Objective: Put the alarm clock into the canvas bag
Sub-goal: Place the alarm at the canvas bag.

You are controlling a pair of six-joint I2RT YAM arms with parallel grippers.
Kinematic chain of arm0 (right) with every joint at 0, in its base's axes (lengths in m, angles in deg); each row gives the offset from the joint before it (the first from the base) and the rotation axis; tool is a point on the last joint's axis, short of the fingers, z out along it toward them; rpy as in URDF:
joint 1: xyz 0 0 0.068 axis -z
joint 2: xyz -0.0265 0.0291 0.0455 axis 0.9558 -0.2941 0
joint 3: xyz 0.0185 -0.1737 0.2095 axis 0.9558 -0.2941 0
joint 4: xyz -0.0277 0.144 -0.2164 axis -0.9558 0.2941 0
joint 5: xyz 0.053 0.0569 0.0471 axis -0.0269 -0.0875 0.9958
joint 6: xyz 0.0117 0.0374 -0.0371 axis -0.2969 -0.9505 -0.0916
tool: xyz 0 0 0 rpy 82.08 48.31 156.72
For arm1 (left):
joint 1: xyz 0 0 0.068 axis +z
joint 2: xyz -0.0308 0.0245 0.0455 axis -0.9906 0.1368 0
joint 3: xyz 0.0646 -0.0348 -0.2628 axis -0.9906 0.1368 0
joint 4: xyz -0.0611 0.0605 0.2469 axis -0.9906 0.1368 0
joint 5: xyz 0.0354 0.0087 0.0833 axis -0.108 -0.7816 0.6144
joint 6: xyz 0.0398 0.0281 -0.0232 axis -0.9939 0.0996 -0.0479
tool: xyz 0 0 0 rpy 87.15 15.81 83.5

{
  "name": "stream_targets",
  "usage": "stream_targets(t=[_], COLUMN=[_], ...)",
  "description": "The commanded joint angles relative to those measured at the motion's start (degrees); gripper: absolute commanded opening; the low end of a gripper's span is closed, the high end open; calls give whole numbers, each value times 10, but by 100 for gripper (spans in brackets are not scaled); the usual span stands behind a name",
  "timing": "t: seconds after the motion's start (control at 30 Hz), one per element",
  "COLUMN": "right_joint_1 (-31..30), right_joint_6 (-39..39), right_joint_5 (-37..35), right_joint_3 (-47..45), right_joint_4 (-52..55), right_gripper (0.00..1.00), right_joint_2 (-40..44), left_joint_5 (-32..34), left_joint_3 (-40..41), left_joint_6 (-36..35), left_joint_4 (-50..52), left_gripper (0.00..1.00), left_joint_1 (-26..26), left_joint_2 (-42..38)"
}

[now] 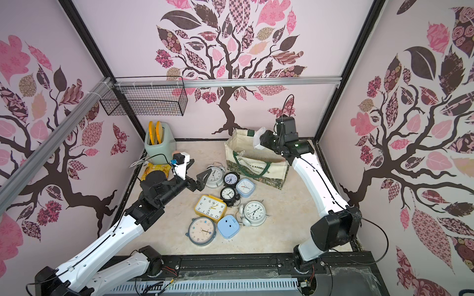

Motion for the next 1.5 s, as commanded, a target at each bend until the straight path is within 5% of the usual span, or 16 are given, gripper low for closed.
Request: stream_targets(t=[0.0, 0.33, 0.83, 1.0, 1.03, 1.17, 1.47], right_joint_1=[-5, -14, -82, -82, -82, -82, -83], right_joint_6=[30, 99, 191, 180, 180, 174, 140], right_joint_5=[-44, -21, -67, -123, -123, -89, -59], right_joint_3=[43, 87, -11, 26, 32, 79, 48], right_joint_4=[21, 102, 146, 146, 144, 151, 104], right_gripper=[28, 28, 33, 53, 63, 76, 93], right_joint_2=[-57, -142, -137, -159, -161, -165, -56], left_joint_5=[-3, -9, -17, -12, -11, -1, 84], left_joint_3=[9, 8, 8, 7, 7, 3, -37], left_joint_6=[9, 13, 15, 14, 14, 12, 48], left_joint_4=[-2, -1, 0, 3, 4, 12, 101], left_gripper=[98, 98, 98, 98, 98, 98, 98], left_joint_1=[1, 1, 0, 0, 1, 1, -1], left_joint_2=[-3, -8, -5, -1, -1, 4, 48])
